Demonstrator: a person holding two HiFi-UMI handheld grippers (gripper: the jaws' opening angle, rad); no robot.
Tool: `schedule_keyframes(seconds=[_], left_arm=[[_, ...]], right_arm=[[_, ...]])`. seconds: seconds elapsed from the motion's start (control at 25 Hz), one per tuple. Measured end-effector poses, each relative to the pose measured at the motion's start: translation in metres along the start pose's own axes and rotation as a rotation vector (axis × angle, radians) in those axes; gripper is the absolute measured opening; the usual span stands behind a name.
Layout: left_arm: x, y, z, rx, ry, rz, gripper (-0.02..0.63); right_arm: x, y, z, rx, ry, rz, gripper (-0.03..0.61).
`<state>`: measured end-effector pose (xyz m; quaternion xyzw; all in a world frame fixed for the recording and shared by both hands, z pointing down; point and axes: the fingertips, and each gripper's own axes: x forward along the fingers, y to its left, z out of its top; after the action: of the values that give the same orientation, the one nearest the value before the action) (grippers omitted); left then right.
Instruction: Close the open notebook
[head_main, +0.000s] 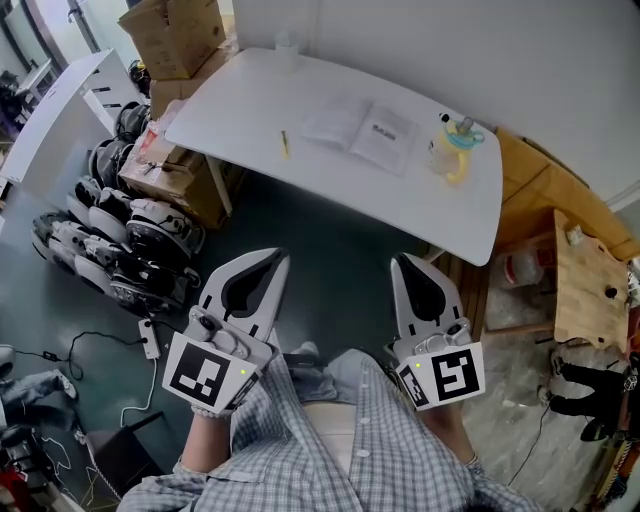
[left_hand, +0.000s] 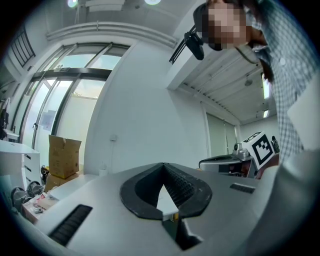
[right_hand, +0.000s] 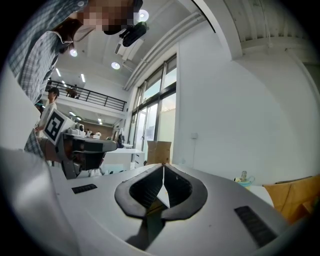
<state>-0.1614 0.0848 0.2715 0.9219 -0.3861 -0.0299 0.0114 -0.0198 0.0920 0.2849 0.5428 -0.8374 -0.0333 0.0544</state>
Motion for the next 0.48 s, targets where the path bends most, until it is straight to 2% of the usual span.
schedule_keyframes(seconds=[0.48], left_arm=[[-0.0014,0.0069,-0.0030,-0.007,0.005,0.011,0.008]], right_arm=[[0.0041,-0.0004,-0.0012,-0.008,0.015,0.001,0.023]])
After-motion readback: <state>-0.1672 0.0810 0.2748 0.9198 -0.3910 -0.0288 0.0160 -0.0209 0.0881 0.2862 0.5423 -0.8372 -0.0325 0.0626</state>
